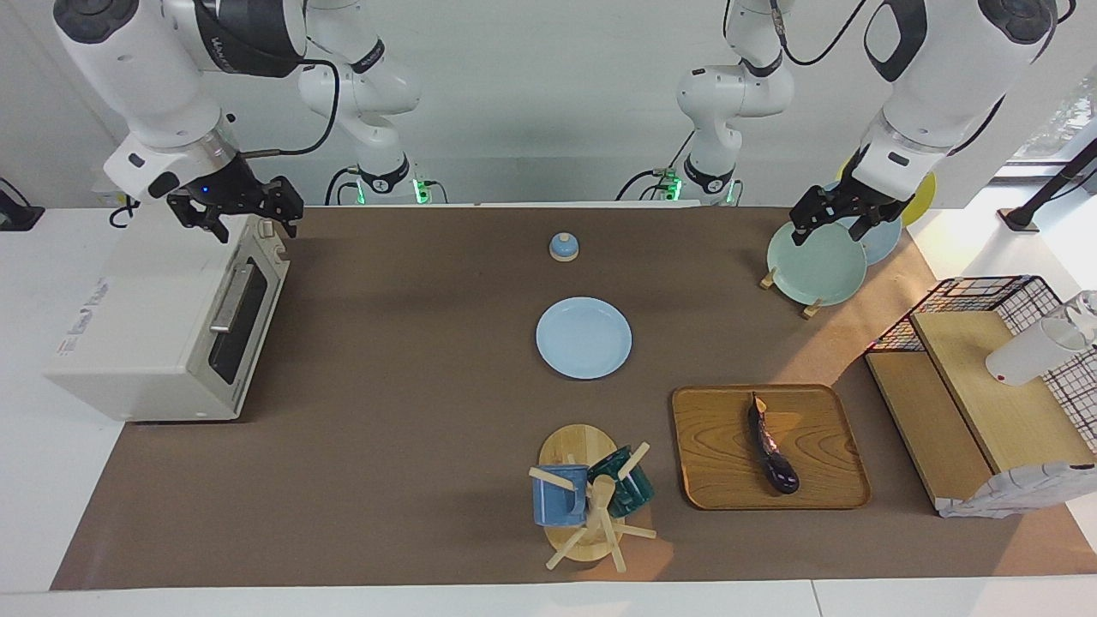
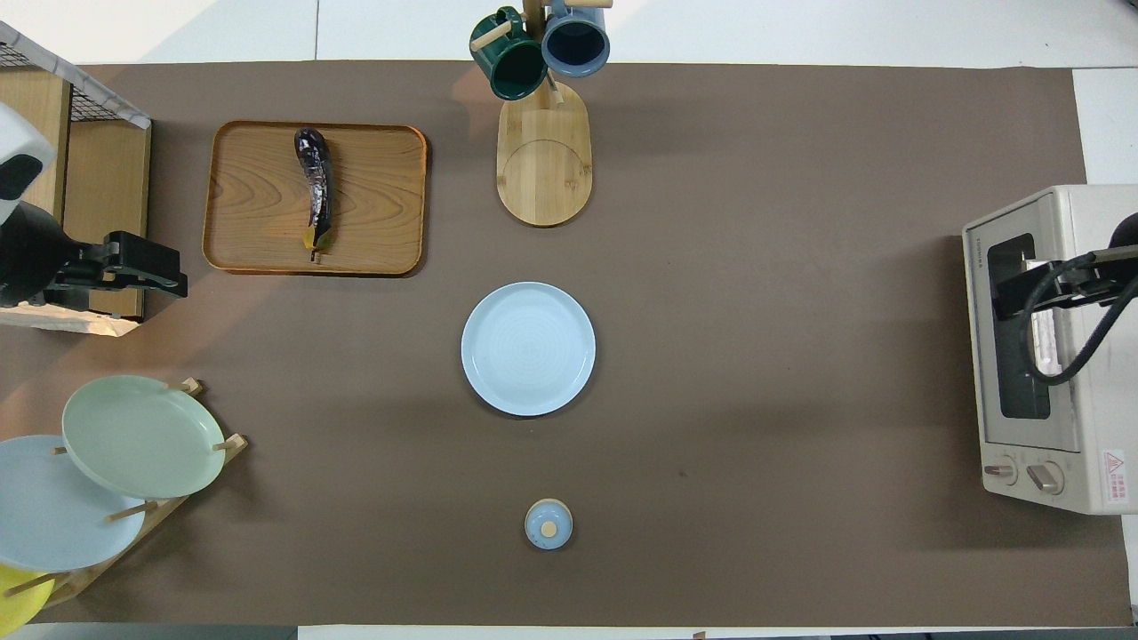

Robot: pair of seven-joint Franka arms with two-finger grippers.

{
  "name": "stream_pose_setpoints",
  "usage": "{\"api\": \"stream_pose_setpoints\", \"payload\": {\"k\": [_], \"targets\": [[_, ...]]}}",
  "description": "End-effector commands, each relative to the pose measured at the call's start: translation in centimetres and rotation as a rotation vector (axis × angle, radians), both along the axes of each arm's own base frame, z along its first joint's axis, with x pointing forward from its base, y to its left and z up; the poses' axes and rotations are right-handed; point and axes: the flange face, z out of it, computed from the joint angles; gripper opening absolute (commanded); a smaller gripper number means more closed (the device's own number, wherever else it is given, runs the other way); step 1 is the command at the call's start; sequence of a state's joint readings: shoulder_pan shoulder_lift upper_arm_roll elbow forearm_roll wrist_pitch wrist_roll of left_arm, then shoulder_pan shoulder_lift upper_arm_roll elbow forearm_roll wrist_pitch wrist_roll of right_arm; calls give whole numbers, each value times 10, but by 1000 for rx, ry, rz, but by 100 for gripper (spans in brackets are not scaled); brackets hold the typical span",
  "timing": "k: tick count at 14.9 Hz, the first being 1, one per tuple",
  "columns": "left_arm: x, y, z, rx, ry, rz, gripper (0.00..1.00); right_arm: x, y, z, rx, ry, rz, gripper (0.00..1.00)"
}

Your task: Put eggplant into oven

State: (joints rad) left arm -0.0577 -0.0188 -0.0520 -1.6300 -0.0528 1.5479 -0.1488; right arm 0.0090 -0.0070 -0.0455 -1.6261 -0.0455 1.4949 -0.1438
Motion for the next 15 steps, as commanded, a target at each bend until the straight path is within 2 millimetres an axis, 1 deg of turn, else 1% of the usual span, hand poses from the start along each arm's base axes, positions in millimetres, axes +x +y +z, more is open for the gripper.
{"api": "stream_pose_setpoints", "payload": {"k": [1, 7, 9, 12, 15], "targets": [[-2, 0, 3, 12, -17, -4, 100, -3, 0, 3, 29, 2, -18, 100], [-5, 1, 5, 12, -22, 1, 100, -4, 0, 4, 29, 0, -18, 100], [1, 1, 8, 6, -70, -4, 100, -3, 0, 3, 29, 2, -18, 100], [9, -4, 0, -6, -86, -9, 100, -3, 1, 3, 29, 2, -17, 100], [30, -6, -24, -18, -93, -10, 100, -4, 0, 4, 29, 0, -18, 100]]}}
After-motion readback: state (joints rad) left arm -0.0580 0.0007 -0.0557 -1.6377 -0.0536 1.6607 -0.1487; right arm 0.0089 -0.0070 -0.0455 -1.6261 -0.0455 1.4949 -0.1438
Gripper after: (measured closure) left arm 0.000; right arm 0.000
